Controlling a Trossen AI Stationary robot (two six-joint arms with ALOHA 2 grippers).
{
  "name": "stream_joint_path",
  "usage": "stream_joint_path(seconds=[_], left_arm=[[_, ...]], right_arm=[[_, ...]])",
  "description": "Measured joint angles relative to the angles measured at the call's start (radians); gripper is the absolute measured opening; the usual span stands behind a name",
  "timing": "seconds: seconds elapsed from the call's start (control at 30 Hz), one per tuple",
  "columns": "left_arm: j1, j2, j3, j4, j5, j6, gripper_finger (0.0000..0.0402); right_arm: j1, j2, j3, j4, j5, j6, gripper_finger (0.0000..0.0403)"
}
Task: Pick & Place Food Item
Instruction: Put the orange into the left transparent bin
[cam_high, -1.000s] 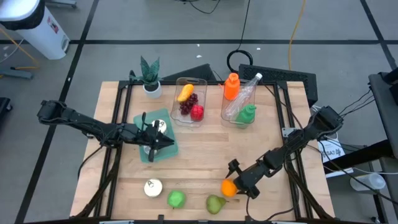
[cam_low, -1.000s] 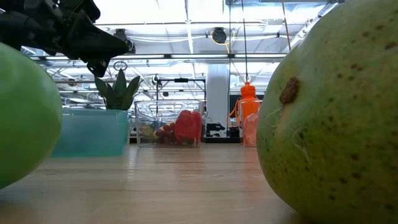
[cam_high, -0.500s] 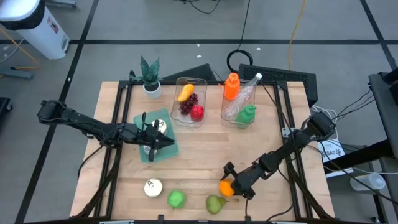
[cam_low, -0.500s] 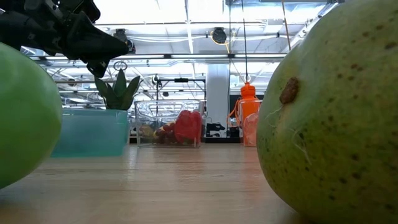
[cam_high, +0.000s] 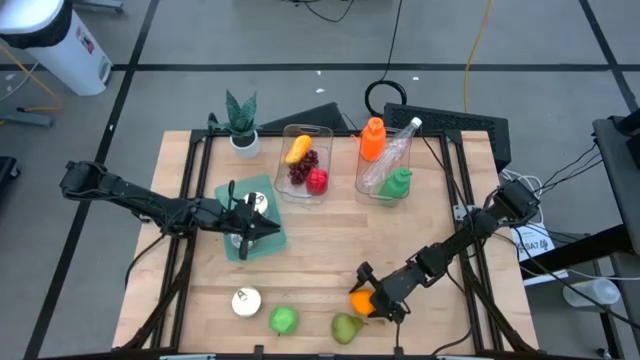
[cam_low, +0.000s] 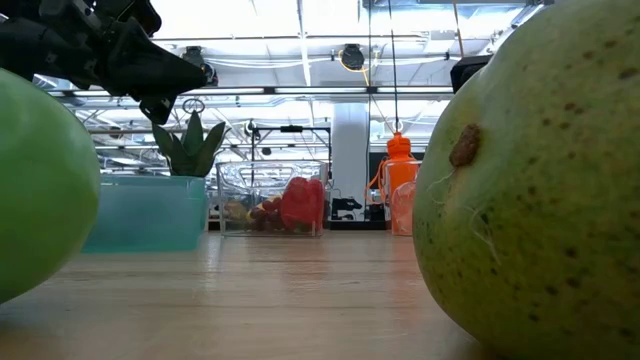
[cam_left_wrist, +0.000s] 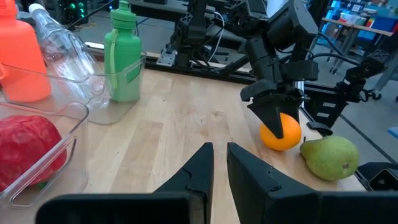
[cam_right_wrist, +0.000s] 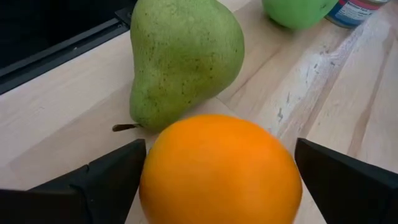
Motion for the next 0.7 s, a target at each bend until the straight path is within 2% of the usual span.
stream_joint_path(seconds=[0.4,0.63,0.7], left_arm=[[0.000,0.000,0.000,0.000,0.000,-0.008,0.0051],[0.000,0.000,0.000,0.000,0.000,-0.008,0.0051],[-0.001,0.000,0.000,0.000,0.000,-0.008,0.0051]], right_arm=[[-0.001,0.000,0.000,-0.055,0.001,0.069,0.0392],[-0.001,0.000,0.001,-0.027,0.002,0.051,0.0334],[-0.002,0.000,0.001,-0.020,0.002,0.045,0.0333]])
